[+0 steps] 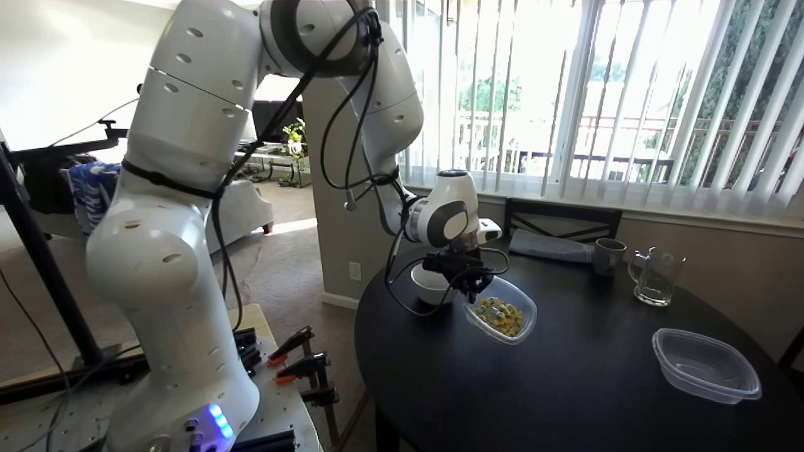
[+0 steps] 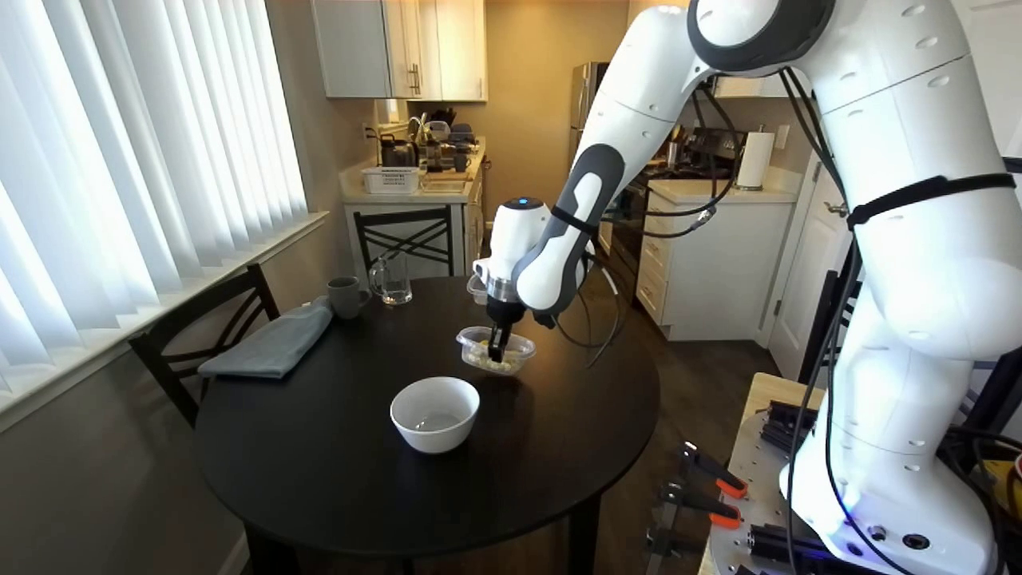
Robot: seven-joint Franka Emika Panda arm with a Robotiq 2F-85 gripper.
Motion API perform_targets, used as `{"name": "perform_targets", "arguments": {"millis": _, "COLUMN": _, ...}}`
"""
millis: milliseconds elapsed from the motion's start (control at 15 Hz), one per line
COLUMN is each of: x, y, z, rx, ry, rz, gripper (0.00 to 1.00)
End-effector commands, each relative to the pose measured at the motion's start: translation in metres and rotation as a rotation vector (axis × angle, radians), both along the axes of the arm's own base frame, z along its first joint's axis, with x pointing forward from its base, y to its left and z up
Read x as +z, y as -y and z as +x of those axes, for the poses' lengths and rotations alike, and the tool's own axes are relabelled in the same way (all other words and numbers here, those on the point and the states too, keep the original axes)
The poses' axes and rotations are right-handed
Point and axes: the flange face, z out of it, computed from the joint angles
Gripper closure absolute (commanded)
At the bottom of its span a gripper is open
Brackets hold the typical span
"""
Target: Pour the contents of the lunchbox into the white bowl
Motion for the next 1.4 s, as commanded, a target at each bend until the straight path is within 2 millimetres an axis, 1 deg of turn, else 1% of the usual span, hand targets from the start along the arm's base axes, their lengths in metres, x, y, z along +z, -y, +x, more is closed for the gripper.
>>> {"name": "perform_targets", "arguments": {"millis": 0, "x": 0.04, "y": 0.002, "z": -0.028, "rx": -0.133, "ry": 0.117, "rz": 0.02, "gripper": 0.94}}
{"name": "perform_targets", "arguments": {"millis": 67, "x": 0.047, "y": 0.001, "z": -0.031, "rx": -0.164, "ry": 0.142, "rz": 0.021, "gripper": 0.93}}
{"name": "perform_targets", "arguments": {"millis": 200, "x": 0.058, "y": -0.009, "z": -0.037, "rx": -0.195, "ry": 0.177, "rz": 0.012, "gripper": 0.94}}
{"name": "perform_targets", "arguments": {"millis": 333, "x": 0.064, "y": -0.026, "z": -0.044, "rx": -0.184, "ry": 0.169, "rz": -0.012, "gripper": 0.94}}
{"name": "perform_targets", "arguments": {"millis": 667, "x": 0.064, "y": -0.087, "z": -0.068, "rx": -0.055, "ry": 0.125, "rz": -0.011, "gripper": 0.94}}
{"name": "perform_targets", "arguments": {"millis": 933, "x": 0.067, "y": -0.132, "z": -0.1, "rx": 0.122, "ry": 0.12, "rz": 0.065, "gripper": 0.94}}
{"name": "perform_targets", "arguments": {"millis": 1067, "x": 0.061, "y": -0.158, "z": -0.116, "rx": 0.198, "ry": 0.1, "rz": 0.104, "gripper": 0.94}}
{"name": "perform_targets", "arguments": {"millis": 1133, "x": 0.059, "y": -0.174, "z": -0.121, "rx": 0.236, "ry": 0.089, "rz": 0.124, "gripper": 0.94}}
{"name": "perform_targets", "arguments": {"millis": 1200, "x": 0.057, "y": -0.189, "z": -0.122, "rx": 0.27, "ry": 0.076, "rz": 0.144, "gripper": 0.94}}
{"name": "perform_targets", "arguments": {"millis": 1333, "x": 0.064, "y": -0.207, "z": -0.115, "rx": 0.328, "ry": 0.063, "rz": 0.181, "gripper": 0.94}}
